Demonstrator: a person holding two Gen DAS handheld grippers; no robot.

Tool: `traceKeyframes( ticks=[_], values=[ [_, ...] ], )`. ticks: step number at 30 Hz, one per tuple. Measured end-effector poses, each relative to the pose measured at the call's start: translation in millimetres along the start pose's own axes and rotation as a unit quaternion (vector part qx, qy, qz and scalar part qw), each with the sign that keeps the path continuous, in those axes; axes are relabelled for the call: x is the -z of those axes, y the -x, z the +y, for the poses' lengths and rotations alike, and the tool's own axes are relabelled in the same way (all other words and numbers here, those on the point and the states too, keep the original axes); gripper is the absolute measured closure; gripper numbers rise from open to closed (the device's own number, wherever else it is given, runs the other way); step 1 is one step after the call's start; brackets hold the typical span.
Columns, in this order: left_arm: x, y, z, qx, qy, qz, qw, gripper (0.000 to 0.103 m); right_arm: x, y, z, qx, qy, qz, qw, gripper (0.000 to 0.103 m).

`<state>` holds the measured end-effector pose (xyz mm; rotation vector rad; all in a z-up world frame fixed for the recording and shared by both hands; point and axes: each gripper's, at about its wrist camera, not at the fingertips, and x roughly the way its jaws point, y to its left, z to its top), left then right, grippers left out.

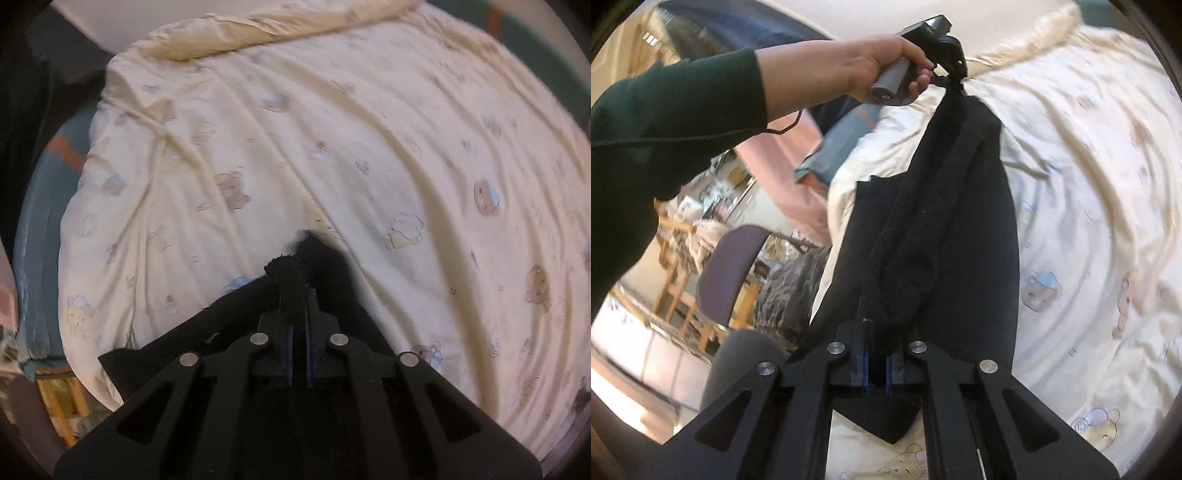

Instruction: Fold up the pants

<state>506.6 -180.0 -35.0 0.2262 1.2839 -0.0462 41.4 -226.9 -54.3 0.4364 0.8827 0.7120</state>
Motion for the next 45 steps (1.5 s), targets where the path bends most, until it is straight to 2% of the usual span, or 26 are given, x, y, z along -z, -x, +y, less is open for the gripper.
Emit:
traceKeyframes(
  ticks=[2,6,10,14,21,25,26,27,28,29,30,32,35,38,40,41,45],
  values=[
    [5.8,14.6,23.9,0.013,0.018,-0.009,0.9997,0.101,-2.8,-2.5,13.2,-0.004,0.019,0.001,1.0,0.098],
    [19.3,32.2,64.6,0.015,0.039,-0.022,0.9989,0.101,-6.3,-8.2,29.5,0.007,0.04,0.008,0.999,0.098],
    [26.7,25.5,70.7,0.033,0.061,-0.02,0.9974,0.1,3.4,-18.1,20.4,0.01,0.008,0.021,1.0,0.098],
    [21.6,12.0,37.3,0.023,0.039,-0.024,0.9987,0.1,7.8,-16.4,11.5,0.025,0.006,0.019,0.999,0.098],
    [3.9,-40.0,-61.1,-0.034,-0.012,0.019,0.9992,0.097,0.5,-7.7,1.5,-0.005,-0.002,0.007,1.0,0.098],
    [0.2,-83.0,-113.7,-0.057,-0.044,0.063,0.9954,0.096,0.3,-1.9,-3.5,-0.017,-0.013,0.0,1.0,0.098],
    [1.1,-94.4,-124.0,-0.064,-0.048,0.075,0.994,0.093,-0.2,-1.0,-4.7,-0.02,-0.014,-0.001,1.0,0.098],
    [2.7,-106.9,-134.8,-0.076,-0.056,0.09,0.9914,0.077,-1.0,-0.6,-5.6,-0.022,-0.015,-0.002,1.0,0.098],
    [3.9,-113.9,-141.3,-0.084,-0.063,0.097,0.9897,0.066,-2.6,0.0,-6.8,-0.026,-0.018,-0.003,1.0,0.098],
    [5.3,-119.4,-146.8,-0.094,-0.071,0.102,0.9878,0.048,-3.7,0.5,-8.0,-0.029,-0.02,-0.005,0.999,0.098],
    [5.9,-124.3,-152.3,-0.107,-0.079,0.104,0.9857,0.042,-3.9,1.5,-9.3,-0.032,-0.022,-0.006,0.999,0.098],
    [5.8,-131.2,-158.7,-0.128,-0.087,0.103,0.9826,0.04,-5.0,1.9,-11.3,-0.037,-0.025,-0.007,0.999,0.098],
    [6.9,-145.0,-158.1,-0.16,-0.099,0.122,0.9745,0.04,-4.6,1.8,-10.7,-0.038,-0.025,-0.005,0.999,0.098],
    [8.0,-152.3,-154.5,-0.185,-0.113,0.125,0.9681,0.041,-4.1,1.6,-10.4,-0.035,-0.025,-0.005,0.999,0.098],
    [11.8,-153.6,-152.5,-0.2,-0.128,0.123,0.9635,0.068,-4.3,1.7,-9.6,-0.033,-0.023,-0.005,0.999,0.098],
    [13.4,-153.6,-150.0,-0.212,-0.141,0.124,0.9592,0.092,-4.4,1.4,-9.0,-0.03,-0.021,-0.005,0.999,0.098],
    [10.7,-131.5,-135.3,-0.189,-0.167,0.099,0.9626,0.096,-3.8,-1.0,-3.3,-0.025,-0.009,-0.002,1.0,0.098]
  ],
)
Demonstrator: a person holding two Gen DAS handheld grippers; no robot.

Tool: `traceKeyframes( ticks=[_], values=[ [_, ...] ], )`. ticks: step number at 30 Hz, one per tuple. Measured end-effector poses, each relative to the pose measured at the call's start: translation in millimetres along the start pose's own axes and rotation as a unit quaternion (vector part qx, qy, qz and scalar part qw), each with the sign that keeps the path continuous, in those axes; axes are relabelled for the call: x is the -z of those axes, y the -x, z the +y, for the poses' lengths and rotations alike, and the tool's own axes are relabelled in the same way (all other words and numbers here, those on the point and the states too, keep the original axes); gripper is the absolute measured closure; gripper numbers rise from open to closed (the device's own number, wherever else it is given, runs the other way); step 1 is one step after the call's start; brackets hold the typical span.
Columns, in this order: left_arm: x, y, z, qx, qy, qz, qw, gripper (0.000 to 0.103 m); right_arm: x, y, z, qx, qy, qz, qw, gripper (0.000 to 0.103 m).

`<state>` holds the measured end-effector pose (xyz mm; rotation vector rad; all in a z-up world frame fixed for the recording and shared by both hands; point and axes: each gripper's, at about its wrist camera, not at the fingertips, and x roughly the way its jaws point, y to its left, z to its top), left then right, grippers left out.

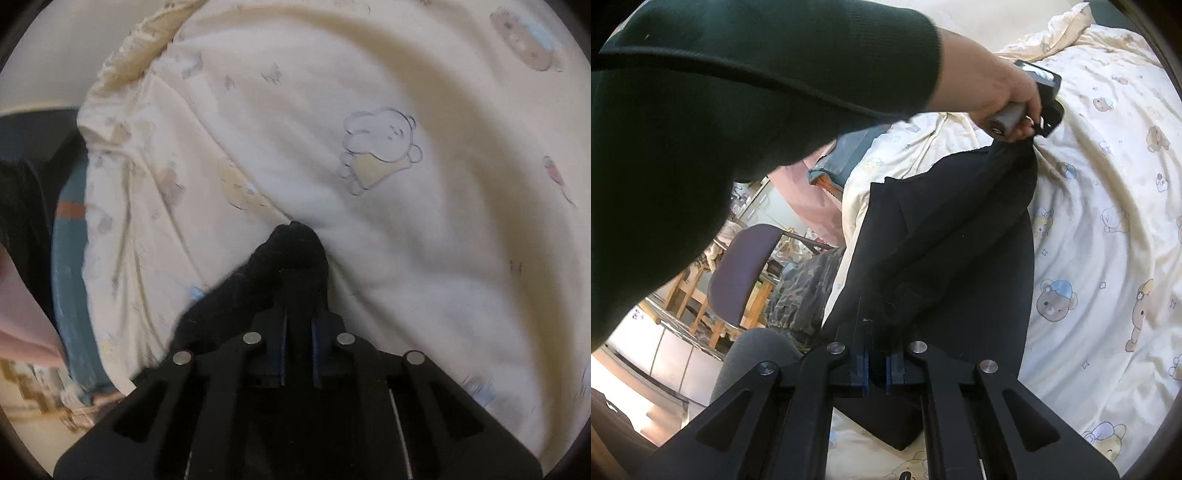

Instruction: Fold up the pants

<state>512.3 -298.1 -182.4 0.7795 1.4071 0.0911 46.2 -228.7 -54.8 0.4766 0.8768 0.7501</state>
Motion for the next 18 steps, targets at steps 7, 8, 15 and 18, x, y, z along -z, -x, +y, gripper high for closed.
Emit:
traceKeyframes(
  ticks=[7,8,15,18],
  values=[
    [28.6,43.2,112.0,0.103,0.061,-0.048,0.9917,0.097,6.4,2.4,17.4,-0.019,0.03,-0.017,0.999,0.098],
    [37.0,46.1,133.3,0.114,0.081,-0.052,0.9888,0.097,6.5,3.1,19.8,-0.027,0.034,-0.021,0.999,0.098],
    [125.2,56.7,256.9,0.229,0.189,-0.123,0.947,0.097,5.2,-5.4,64.1,-0.09,0.081,-0.018,0.993,0.098],
    [175.6,31.3,300.1,0.259,0.237,-0.141,0.9257,0.097,10.0,-36.8,94.4,-0.097,0.102,0.02,0.99,0.098]
  ],
)
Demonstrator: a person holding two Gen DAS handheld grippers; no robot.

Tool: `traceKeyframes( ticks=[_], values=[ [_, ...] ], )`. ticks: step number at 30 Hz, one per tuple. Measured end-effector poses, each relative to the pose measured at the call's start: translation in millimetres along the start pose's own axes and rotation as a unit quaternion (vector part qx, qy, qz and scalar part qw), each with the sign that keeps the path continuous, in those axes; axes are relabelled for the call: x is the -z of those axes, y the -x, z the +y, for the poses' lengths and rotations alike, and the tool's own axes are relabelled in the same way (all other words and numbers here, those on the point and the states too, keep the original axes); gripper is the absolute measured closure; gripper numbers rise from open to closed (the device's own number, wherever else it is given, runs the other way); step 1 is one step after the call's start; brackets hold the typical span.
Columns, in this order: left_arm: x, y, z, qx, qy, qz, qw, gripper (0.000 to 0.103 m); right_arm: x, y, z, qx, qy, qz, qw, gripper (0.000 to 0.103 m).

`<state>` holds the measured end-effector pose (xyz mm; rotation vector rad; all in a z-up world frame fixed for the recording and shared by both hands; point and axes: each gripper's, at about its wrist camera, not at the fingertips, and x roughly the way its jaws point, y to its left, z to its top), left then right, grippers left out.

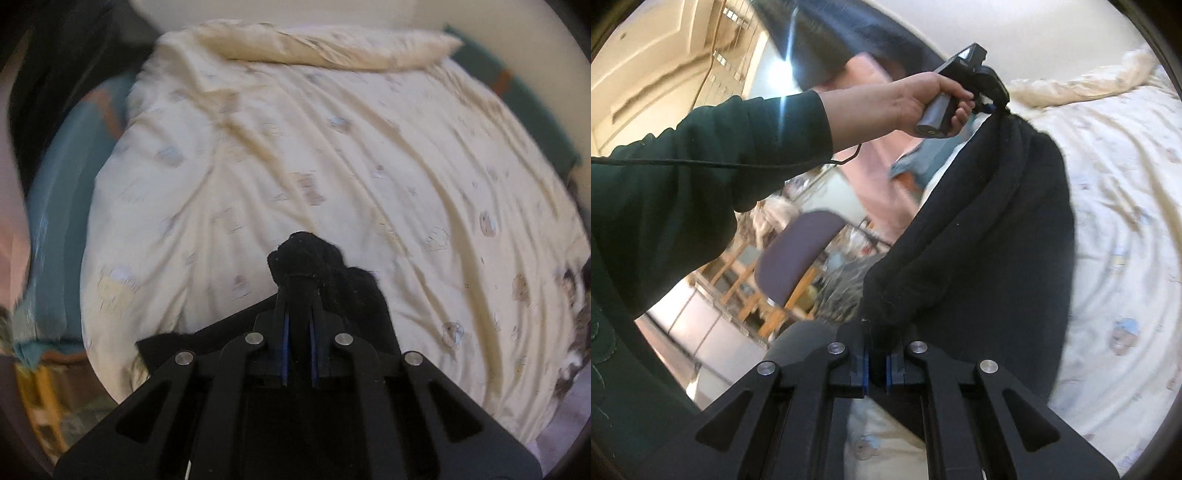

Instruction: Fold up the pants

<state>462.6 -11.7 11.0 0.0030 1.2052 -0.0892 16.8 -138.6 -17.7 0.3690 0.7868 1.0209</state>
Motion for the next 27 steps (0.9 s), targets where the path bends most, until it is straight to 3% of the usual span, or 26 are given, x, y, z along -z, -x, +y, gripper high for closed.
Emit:
traceKeyframes(
  ticks=[5,10,12,14,16,18,20,24,27],
  values=[
    [54.1,-16.0,99.6,0.029,0.078,-0.024,0.9962,0.097,10.2,-70.4,24.6,-0.009,0.009,0.07,0.997,0.098],
    [98.1,-70.0,172.6,0.034,0.137,-0.012,0.9899,0.093,34.2,-150.4,40.6,0.011,0.029,0.147,0.989,0.098],
    [110.8,-91.5,188.0,0.013,0.163,0.006,0.9865,0.072,47.0,-177.6,37.1,0.025,0.031,0.177,0.983,0.098],
    [119.6,-94.5,193.2,0.021,0.168,-0.002,0.9856,0.061,56.4,-190.6,35.4,0.034,0.029,0.197,0.979,0.098],
    [127.0,-85.1,194.6,0.024,0.156,-0.018,0.9873,0.052,61.4,-197.3,33.2,0.037,0.024,0.206,0.978,0.098],
    [134.1,-73.3,192.4,0.007,0.138,-0.016,0.9903,0.035,63.0,-202.4,34.0,0.038,0.023,0.211,0.976,0.097],
    [146.3,-50.2,187.9,-0.003,0.111,-0.027,0.9935,0.035,66.2,-201.1,35.1,0.04,0.032,0.214,0.976,0.094],
    [182.6,3.0,180.0,-0.018,0.101,-0.053,0.9934,0.02,63.2,-199.5,55.5,0.053,0.084,0.217,0.971,0.092],
    [235.5,45.2,178.8,-0.022,0.151,-0.065,0.9861,0.019,72.2,-210.5,65.3,0.061,0.126,0.242,0.96,0.081]
  ],
)
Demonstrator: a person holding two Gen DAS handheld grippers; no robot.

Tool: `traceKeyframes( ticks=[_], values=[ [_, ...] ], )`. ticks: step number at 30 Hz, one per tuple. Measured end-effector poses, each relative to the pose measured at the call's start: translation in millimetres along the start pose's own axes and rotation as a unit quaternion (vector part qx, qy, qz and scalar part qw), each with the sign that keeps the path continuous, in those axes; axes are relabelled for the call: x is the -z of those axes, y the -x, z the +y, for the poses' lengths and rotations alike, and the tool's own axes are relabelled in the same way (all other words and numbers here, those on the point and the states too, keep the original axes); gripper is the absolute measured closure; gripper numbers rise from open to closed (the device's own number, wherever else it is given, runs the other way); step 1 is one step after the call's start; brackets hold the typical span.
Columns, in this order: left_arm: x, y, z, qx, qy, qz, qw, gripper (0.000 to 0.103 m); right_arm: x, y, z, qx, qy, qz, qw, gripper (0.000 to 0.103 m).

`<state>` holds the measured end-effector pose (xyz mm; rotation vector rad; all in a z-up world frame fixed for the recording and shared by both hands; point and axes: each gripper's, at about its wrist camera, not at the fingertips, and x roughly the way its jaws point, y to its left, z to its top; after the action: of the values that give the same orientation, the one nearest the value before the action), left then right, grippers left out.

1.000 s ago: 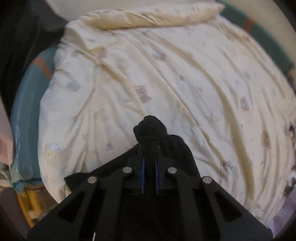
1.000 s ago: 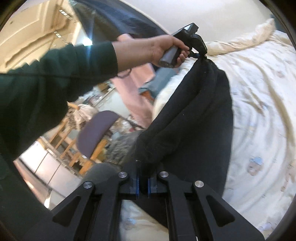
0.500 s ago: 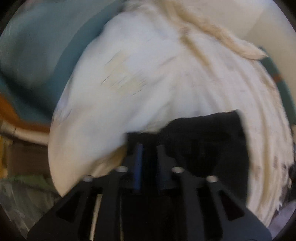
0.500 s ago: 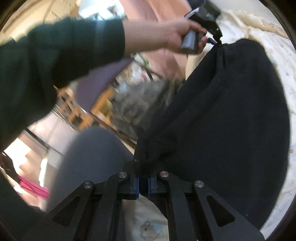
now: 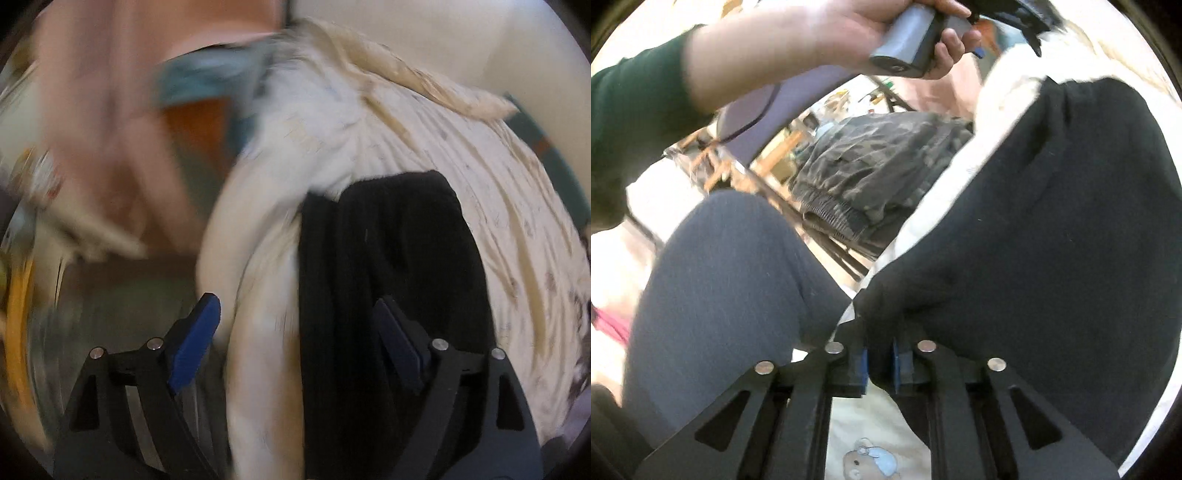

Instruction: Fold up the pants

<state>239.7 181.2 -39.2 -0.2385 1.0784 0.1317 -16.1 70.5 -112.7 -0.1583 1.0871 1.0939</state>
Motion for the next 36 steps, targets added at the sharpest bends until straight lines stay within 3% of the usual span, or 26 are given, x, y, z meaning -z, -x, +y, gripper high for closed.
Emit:
traceKeyframes(
  ticks=[2,4,6,8,11,14,16,17,19,21,22,26,29,31,32,34,36],
  values=[
    [40.9,28.5,4.7,0.031,0.028,-0.002,0.9991,0.016,6.1,-18.0,3.5,-0.01,-0.003,0.019,1.0,0.076],
    [75.2,43.9,3.4,0.059,0.029,-0.001,0.9979,0.012,15.2,-32.4,5.9,-0.044,-0.019,0.035,0.998,0.062],
    [103.3,49.5,3.1,0.071,0.033,0.009,0.9969,0.012,24.7,-29.4,23.0,-0.072,-0.001,0.026,0.997,0.054],
    [124.8,42.6,-3.9,0.081,0.015,0.032,0.996,0.012,34.3,-16.2,41.3,-0.11,0.023,0.022,0.993,0.056],
    [152.1,19.9,-20.5,0.035,-0.041,0.076,0.9957,0.012,53.9,11.6,40.3,-0.085,0.006,0.005,0.996,0.056],
    [178.9,-7.9,-20.2,0.046,-0.033,0.128,0.9902,0.012,72.7,44.8,9.1,-0.05,-0.061,-0.022,0.997,0.056],
    [201.6,-19.4,-11.6,0.034,-0.013,0.147,0.9884,0.012,84.3,76.0,-25.9,-0.024,-0.126,-0.048,0.991,0.054],
    [212.8,-24.4,-2.8,0.03,0.007,0.165,0.9858,0.012,88.5,89.1,-41.1,-0.016,-0.154,-0.062,0.986,0.054],
    [225.7,-26.9,11.5,0.056,0.054,0.187,0.9793,0.012,97.4,116.1,-78.9,0.012,-0.219,-0.095,0.971,0.044],
    [236.9,-25.6,19.4,0.071,0.077,0.199,0.9744,0.012,108.5,135.4,-120.5,0.045,-0.29,-0.117,0.949,0.025],
    [240.8,-24.0,20.4,0.068,0.074,0.199,0.9748,0.012,116.3,140.9,-144.5,0.048,-0.333,-0.116,0.934,0.025],
    [250.4,-22.6,18.0,0.084,0.077,0.205,0.9722,0.012,142.6,121.8,-208.6,-0.026,-0.454,-0.082,0.887,0.025],
    [253.8,-23.6,13.8,0.083,0.066,0.203,0.9735,0.012,159.1,97.8,-222.3,-0.053,-0.48,-0.041,0.875,0.025],
    [258.8,-24.3,11.6,0.087,0.071,0.21,0.9711,0.012,165.1,77.9,-220.6,-0.107,-0.492,-0.007,0.864,0.025],
    [260.3,-22.9,12.6,0.094,0.079,0.213,0.9694,0.013,162.3,72.6,-217.9,-0.125,-0.487,-0.002,0.864,0.025],
    [264.9,-16.2,9.2,0.103,0.085,0.211,0.9682,0.019,152.4,69.3,-199.2,-0.153,-0.451,0.014,0.879,0.025],
    [267.1,-10.9,8.5,0.107,0.084,0.21,0.9682,0.025,140.8,60.2,-189.7,-0.139,-0.421,0.029,0.896,0.024]
  ],
)
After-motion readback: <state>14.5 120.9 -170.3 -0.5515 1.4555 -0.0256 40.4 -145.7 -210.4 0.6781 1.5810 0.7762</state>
